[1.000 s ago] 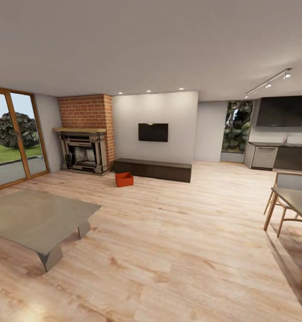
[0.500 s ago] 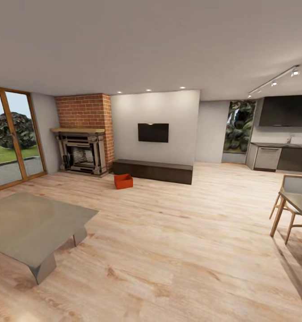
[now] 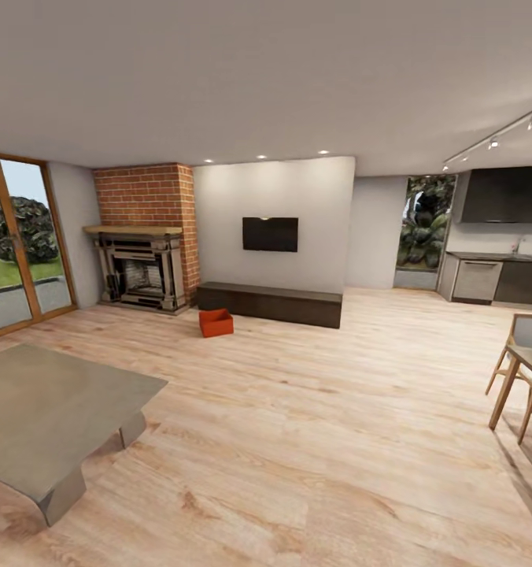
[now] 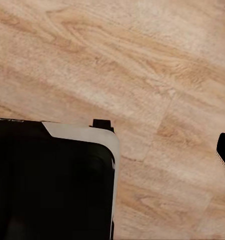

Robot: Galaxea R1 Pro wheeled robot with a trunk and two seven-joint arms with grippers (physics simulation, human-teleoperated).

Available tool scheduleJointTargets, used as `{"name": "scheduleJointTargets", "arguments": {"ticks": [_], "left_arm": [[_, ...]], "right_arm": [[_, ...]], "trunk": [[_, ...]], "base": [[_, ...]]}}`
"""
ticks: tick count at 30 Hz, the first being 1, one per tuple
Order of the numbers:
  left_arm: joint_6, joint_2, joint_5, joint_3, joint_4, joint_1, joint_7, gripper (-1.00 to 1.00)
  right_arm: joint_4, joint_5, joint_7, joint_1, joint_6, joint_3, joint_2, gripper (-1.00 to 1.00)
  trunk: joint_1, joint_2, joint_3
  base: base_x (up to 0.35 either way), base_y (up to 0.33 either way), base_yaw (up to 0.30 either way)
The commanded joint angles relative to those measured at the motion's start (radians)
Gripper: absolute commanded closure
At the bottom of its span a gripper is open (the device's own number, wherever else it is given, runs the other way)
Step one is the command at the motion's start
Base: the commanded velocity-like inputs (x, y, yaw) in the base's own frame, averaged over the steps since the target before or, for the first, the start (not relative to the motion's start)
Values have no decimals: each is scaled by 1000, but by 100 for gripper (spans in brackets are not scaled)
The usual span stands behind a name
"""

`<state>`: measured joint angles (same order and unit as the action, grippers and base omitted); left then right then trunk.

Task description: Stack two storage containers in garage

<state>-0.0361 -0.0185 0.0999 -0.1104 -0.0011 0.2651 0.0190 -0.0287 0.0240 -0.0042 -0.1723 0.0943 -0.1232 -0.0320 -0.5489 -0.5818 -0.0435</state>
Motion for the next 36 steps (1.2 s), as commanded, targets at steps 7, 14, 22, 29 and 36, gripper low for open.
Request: {"name": "scheduleJointTargets", "arguments": {"ticks": [7,14,22,29,36], "left_arm": [[-3,0,11,-3,0,0,1,-100],[-4,0,10,-3,0,0,1,-100],[-4,0,9,-3,0,0,1,-100],[-4,0,9,-3,0,0,1,-100],[-4,0,10,-3,0,0,1,-100]], "right_arm": [[-2,2,0,-1,5,-7,0,-100],[-2,3,0,-1,5,-7,0,-100],[-3,3,0,-1,5,-7,1,-100],[-2,3,0,-1,5,-7,1,-100],[-3,3,0,-1,5,-7,0,-100]], "trunk": [[-1,0,0],[-1,0,0],[-1,0,0],[-1,0,0],[-1,0,0]], "base": [[324,0,0],[324,0,0],[324,0,0],[324,0,0],[324,0,0]]}}
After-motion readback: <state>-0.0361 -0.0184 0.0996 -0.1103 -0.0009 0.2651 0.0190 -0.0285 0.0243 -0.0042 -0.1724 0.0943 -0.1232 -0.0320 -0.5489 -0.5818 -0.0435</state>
